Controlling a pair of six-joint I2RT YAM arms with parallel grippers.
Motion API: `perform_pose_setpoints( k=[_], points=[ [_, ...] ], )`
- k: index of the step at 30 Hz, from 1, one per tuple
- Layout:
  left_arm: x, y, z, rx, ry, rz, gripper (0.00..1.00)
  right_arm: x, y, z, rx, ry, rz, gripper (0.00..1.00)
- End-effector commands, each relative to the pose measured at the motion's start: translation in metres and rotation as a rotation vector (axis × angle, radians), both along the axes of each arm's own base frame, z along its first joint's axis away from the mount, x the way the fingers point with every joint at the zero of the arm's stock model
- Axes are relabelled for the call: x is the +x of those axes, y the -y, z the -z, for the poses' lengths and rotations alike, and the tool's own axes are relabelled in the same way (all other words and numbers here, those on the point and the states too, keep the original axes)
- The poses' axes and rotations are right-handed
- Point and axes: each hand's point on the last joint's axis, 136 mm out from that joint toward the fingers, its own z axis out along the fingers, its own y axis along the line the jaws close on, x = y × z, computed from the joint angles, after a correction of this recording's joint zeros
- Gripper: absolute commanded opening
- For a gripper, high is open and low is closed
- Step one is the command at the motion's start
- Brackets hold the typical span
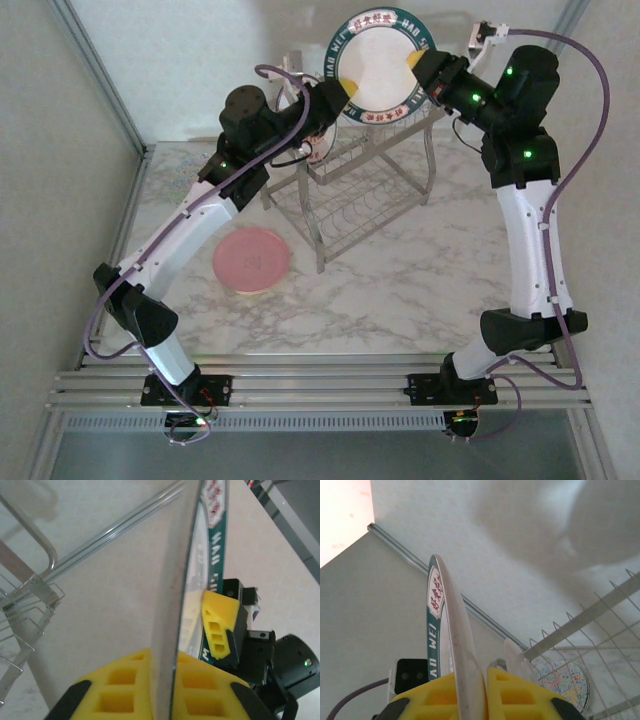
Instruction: Unload the plates from the dish rack
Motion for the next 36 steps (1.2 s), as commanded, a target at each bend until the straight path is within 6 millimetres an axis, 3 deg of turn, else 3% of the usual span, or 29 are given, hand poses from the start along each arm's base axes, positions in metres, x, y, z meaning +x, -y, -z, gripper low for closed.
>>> perform_pose_setpoints(
  k=[1,4,5,9,12,18,24,27,31,36],
  points=[
    [-0.012,0.002,-0.022,-0.017,0.096,0.033,0.00,-0.008,-0.003,-0.007,0.034,-0.002,-0.035,0.00],
    [-0.016,0.000,-0.028,-0.026,0.110,0.037,0.00,-0.007,-0.003,-0.005,0.026,-0.005,-0.032,0.00],
    [-0.017,-0.001,-0.030,-0.030,0.116,0.036,0.00,-0.008,-0.003,-0.006,0.023,0.001,-0.033,0.06],
    [-0.023,-0.010,-0.041,-0.054,0.138,0.040,0.00,-0.014,-0.002,-0.010,-0.007,0.044,-0.021,0.47],
    [-0.028,-0.023,-0.049,-0.073,0.147,0.034,0.00,-0.019,0.001,-0.016,-0.029,0.082,0.002,0.59],
    [-0.039,-0.061,-0.054,-0.087,0.147,-0.007,0.00,-0.036,0.007,-0.038,-0.054,0.236,0.058,0.68],
    [-0.058,-0.134,-0.044,-0.118,0.108,-0.139,0.00,-0.058,0.000,-0.044,-0.197,0.395,0.125,0.68],
    [-0.069,-0.168,-0.019,-0.126,0.047,-0.210,0.00,-0.067,-0.008,-0.040,-0.270,0.442,0.147,0.68],
    [-0.082,-0.199,0.025,-0.107,-0.055,-0.296,0.00,-0.076,-0.023,-0.028,-0.335,0.459,0.114,0.68],
    [-0.096,-0.227,0.098,-0.044,-0.209,-0.416,0.00,-0.097,-0.047,0.001,-0.467,0.444,0.036,0.68]
  ],
)
